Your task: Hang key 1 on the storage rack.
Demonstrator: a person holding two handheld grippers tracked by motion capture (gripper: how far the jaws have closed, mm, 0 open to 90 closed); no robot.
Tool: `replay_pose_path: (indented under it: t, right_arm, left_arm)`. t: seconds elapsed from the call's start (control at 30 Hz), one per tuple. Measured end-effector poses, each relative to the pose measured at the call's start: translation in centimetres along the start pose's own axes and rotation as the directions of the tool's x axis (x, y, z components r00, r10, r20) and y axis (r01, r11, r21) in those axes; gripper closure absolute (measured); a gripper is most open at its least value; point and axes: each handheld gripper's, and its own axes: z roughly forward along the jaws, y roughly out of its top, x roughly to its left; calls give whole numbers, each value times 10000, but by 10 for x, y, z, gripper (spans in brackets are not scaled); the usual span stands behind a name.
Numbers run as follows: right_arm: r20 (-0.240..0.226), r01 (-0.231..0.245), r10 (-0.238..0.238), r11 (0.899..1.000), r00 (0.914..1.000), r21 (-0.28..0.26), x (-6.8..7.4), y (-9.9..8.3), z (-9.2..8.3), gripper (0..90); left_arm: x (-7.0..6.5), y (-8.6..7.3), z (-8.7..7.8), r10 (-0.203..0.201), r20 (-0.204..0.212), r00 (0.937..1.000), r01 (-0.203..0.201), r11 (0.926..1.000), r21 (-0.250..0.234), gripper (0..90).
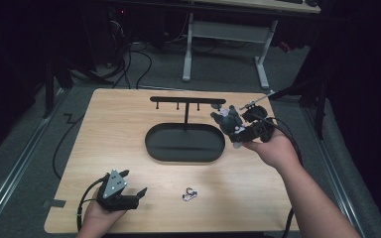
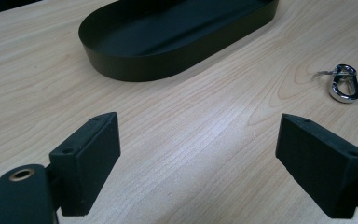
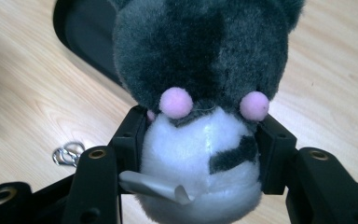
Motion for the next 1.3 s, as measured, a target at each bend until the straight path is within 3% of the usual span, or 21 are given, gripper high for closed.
replay_pose_path:
  t: [0.23, 0.43, 0.57, 0.93, 1.07, 1.3]
  right_arm:
    - [83, 112, -111, 9998, 9999, -190, 3, 15, -5, 472]
    - [99, 53, -54, 9999, 9999, 135, 0, 10, 12, 472]
    - [-16, -187, 187, 9998, 9998, 64, -4, 6, 15, 472]
    - [161, 122, -114, 9985, 9998, -536, 7, 19, -11, 472]
    - [470, -5, 26, 9991, 9989, -433, 1, 18, -9, 472]
    - [687, -430, 436, 9990, 9967, -98, -12, 1, 7, 472]
  left_arm:
    - [-1, 0, 0, 63, 48, 10000, -63, 10000, 60, 144]
    - [0, 0, 1, 57, 98, 9999, -57, 10000, 55, 144]
    - [-1, 1, 3, 70, 156, 9999, -71, 9999, 94, 144]
    - [-3, 1, 5, 230, 210, 9995, -234, 9996, 163, 145]
    - [-2, 1, 4, 208, 194, 9996, -211, 9997, 151, 145]
    - [-1, 1, 6, 225, 219, 9995, -230, 9995, 221, 145]
